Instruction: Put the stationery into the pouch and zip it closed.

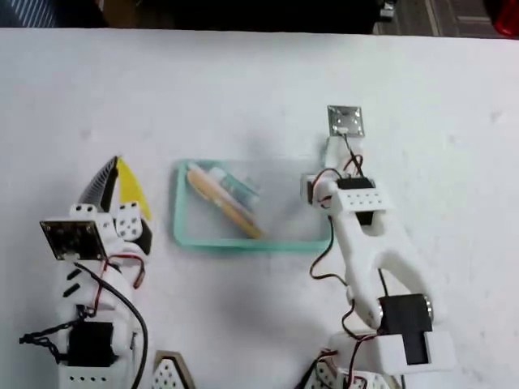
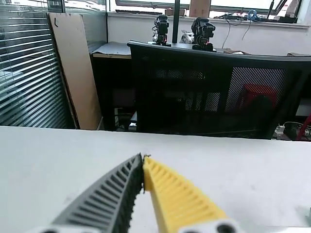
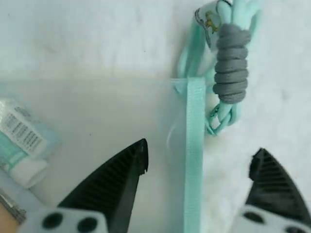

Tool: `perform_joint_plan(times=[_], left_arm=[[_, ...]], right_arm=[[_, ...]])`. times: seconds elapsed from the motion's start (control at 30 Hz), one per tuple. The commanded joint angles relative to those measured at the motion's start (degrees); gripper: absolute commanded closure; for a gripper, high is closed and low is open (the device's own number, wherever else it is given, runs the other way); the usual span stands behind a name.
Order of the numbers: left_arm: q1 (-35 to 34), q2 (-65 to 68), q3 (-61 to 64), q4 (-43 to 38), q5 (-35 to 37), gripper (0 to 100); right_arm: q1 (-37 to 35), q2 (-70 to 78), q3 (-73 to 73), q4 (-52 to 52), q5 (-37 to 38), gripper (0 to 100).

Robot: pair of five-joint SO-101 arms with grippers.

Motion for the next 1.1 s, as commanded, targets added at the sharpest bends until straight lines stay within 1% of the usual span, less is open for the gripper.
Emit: perform_joint_plan(times=[0.0,0.27,0.33,0.5,0.67,0.77,0.93,0.97,1.0,1.07], left_arm=[[-0.2,-0.4,-0.4,-1.6,0.9,98],[-0.2,-0.4,-0.4,-1.6,0.9,98],[-0.2,-0.4,-0.4,-1.4,0.7,98],[0.9,-0.4,-2.4,2.3,0.3,98],[5.8,-0.4,-4.5,6.7,-4.0,98],[8.4,-0.4,-4.5,7.0,-7.0,98],[8.4,-0.3,-4.7,7.0,-8.2,98],[8.3,-0.3,-4.9,7.3,-9.2,98],[8.4,-0.3,-5.9,8.4,-11.3,98],[8.4,-0.2,-9.2,11.9,-13.4,98]], right_arm=[[0.2,-0.5,-1.4,0.5,0.1,65.5],[0.3,-0.5,-1.5,1.7,0.1,65.5],[1.2,-0.5,-1.5,1.7,0.1,65.5],[4.5,-0.5,-1.6,1.3,0.1,65.5],[5.4,-0.6,-1.6,1.2,0.1,65.5],[5.4,-0.6,-1.6,1.2,0.1,65.5],[5.5,-0.6,-1.6,1.3,0.1,65.6],[5.5,-0.6,-1.6,1.5,0.1,67.3],[5.5,-0.8,-1.6,1.5,-0.1,71.5],[5.5,-2.2,-1.4,1.5,-0.3,85.9]])
